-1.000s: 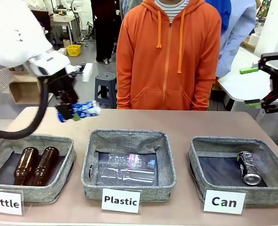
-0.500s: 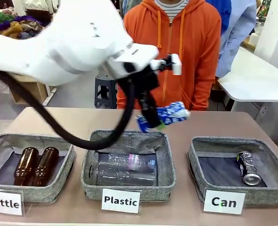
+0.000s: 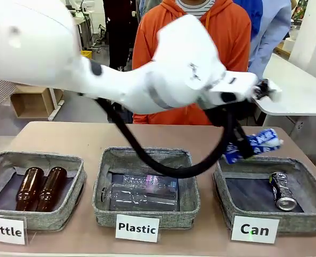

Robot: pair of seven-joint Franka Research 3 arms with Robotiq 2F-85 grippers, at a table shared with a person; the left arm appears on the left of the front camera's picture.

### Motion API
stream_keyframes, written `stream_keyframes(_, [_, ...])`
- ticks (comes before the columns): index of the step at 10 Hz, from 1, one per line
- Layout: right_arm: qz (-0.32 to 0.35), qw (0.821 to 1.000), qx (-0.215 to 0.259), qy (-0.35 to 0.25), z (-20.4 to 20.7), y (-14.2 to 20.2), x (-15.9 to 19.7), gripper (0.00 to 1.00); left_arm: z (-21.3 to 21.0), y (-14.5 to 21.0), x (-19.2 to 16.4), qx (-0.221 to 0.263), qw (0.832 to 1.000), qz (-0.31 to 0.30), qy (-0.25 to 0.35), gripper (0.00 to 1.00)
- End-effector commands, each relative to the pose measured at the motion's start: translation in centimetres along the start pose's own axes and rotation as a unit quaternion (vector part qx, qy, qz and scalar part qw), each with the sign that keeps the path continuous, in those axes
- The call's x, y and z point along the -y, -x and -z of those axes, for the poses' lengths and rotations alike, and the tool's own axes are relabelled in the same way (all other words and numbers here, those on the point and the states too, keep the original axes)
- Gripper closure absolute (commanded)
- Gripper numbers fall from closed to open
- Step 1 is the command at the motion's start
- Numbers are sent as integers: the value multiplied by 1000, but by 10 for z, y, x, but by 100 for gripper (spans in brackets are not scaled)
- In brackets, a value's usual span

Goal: Sort the can waste into the basket.
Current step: Pick up the can waste from the table and place it in the right Fabric basket.

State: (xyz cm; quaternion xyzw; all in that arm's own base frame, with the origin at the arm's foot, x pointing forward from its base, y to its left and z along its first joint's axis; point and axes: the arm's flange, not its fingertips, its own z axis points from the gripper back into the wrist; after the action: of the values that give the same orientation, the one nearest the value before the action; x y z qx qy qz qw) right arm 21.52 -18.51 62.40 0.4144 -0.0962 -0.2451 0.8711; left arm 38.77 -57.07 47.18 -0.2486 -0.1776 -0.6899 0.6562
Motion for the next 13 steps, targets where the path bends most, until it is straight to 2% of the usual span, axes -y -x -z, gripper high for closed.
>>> stream_keyframes(1, [2,1000,-6,2,7,-1,-10,0,36,-49,-24,-30,999,-31,29,61])
stream_keyframes(3, [2,1000,-6,2,7,-1,-10,0,73,-61,-27,-48,998,-42,18,61])
stream_keyframes(4, [2,1000,-6,2,7,-1,-10,0,50,-25,-11,-22,999,-25,13,61])
stream_keyframes(9, [2,1000,-6,2,7,-1,-10,0,56,-33,-19,-29,999,-34,7,61])
stream_keyframes(10, [2,1000,-6,2,7,-1,-10,0,44,-28,-22,-39,999,-30,13,8])
stream_keyframes(12, [2,1000,-6,2,7,-1,-10,0,37,-27,-23,-31,999,-32,18,0])
stream_keyframes(13, [2,1000,-6,2,7,-1,-10,0,38,-28,-23,-28,999,-32,20,0])
